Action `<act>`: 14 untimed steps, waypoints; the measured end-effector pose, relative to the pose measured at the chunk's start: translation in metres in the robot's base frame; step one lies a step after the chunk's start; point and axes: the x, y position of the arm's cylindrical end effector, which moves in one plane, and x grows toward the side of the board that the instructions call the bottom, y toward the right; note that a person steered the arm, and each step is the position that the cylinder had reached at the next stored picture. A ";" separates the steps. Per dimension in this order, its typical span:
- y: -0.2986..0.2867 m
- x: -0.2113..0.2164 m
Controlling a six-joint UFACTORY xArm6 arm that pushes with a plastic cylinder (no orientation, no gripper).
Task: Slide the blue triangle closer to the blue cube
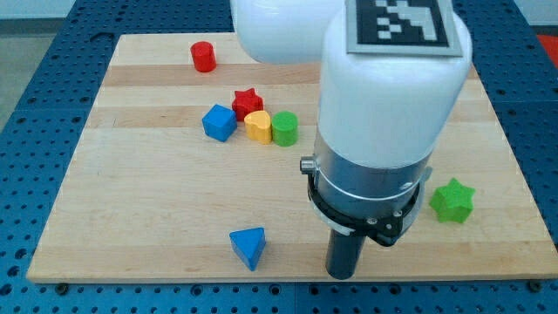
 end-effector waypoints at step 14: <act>-0.245 -0.151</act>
